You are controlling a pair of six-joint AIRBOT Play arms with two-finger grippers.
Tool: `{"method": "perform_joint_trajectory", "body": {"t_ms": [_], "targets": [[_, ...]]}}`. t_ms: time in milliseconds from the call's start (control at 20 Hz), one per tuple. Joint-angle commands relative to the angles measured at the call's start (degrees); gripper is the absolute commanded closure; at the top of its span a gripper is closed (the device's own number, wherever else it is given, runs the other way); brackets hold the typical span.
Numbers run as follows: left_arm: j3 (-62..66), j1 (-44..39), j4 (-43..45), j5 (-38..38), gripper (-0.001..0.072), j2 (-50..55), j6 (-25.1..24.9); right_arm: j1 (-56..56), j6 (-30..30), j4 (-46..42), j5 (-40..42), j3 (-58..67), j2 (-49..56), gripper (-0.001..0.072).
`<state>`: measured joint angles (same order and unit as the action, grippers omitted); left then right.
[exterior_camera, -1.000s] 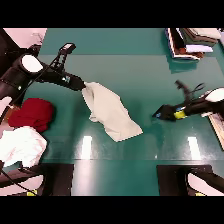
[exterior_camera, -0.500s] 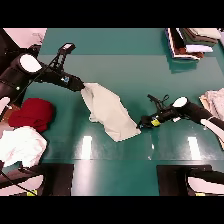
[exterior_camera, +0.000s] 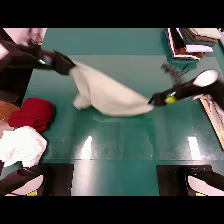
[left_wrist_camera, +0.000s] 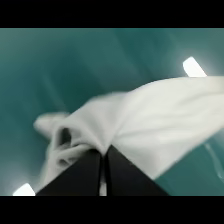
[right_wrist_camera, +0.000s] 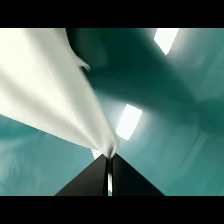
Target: Fold the shirts.
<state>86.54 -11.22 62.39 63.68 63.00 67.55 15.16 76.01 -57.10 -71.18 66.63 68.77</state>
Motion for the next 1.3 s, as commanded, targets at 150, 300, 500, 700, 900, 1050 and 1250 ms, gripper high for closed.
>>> {"method": "perform_joint_trajectory", "body": {"t_ms": [150,300,500,700,900,1050,1250], "targets": [[18.6,0.0,-1.7,13.0,0.0673,-9.2,0.0,-9.7,2.2,-4.5,-1.1,23.3,-14.5,0.0697],[23.1,0.0,-5.7,16.7,0.0673,-11.3,0.0,-12.2,2.2,-4.4,-3.1,30.2,-16.9,0.0697],[23.3,0.0,-10.1,18.4,0.0673,-11.2,0.0,-12.4,3.1,-4.5,-11.6,38.5,-13.7,0.0697],[9.6,-0.8,-10.1,18.4,0.0673,-8.3,-0.1,-12.4,5.6,-4.5,-20.8,38.2,-4.8,0.0697],[-12.3,-6.6,-10.1,14.6,0.0673,-3.2,-0.8,-12.4,4.9,-4.5,-21.1,27.3,3.4,0.0697],[-26.1,-11.1,-10.1,2.4,0.0673,2.2,-2.7,-12.4,4.8,-4.4,-17.4,19.3,7.3,0.0697],[-29.4,-12.1,-10.1,-8.4,0.0671,10.0,-3.2,-12.4,4.8,-4.4,-13.4,12.7,7.8,0.0697]]}}
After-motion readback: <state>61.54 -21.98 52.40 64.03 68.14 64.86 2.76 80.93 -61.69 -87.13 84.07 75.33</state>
